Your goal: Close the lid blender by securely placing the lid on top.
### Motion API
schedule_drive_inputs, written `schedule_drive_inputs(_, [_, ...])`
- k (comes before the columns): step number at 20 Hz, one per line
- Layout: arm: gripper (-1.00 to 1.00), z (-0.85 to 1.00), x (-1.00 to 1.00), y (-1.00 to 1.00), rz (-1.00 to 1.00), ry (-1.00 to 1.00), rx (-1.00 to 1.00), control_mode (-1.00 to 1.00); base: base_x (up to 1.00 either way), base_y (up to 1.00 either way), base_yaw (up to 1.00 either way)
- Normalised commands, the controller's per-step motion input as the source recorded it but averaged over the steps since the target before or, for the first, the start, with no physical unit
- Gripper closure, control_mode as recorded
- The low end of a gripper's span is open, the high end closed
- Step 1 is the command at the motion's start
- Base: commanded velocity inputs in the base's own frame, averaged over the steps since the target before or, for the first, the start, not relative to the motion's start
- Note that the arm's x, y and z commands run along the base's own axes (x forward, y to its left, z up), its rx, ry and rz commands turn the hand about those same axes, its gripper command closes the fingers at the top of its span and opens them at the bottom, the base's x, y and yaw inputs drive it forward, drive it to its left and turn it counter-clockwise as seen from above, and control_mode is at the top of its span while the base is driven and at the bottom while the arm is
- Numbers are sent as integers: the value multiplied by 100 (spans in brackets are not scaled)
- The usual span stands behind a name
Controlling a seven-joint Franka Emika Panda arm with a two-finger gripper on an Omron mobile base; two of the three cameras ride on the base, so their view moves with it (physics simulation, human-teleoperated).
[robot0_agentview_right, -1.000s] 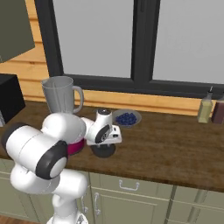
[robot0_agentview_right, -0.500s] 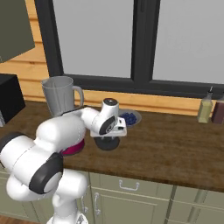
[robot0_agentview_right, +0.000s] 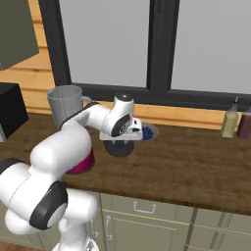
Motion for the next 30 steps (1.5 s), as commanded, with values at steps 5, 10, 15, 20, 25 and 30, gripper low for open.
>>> schedule_drive_inputs(5, [100, 78, -17, -9, 0, -2, 2, -100, 0, 0, 0])
schedule_drive_inputs(10, [100, 86, -12, 0, 2, -1, 0, -100, 0, 0, 0])
schedule_drive_inputs(15, [100, 84, -1, 0, 4, -6, 0, -100, 0, 0, 0])
schedule_drive_inputs(20, [100, 85, 0, 0, 0, -13, 0, -100, 0, 0, 0])
schedule_drive_inputs(25, [100, 74, 5, 7, 6, -12, 0, -100, 0, 0, 0])
schedule_drive_inputs(30, [100, 53, 18, 19, 13, -3, 5, -100, 0, 0, 0])
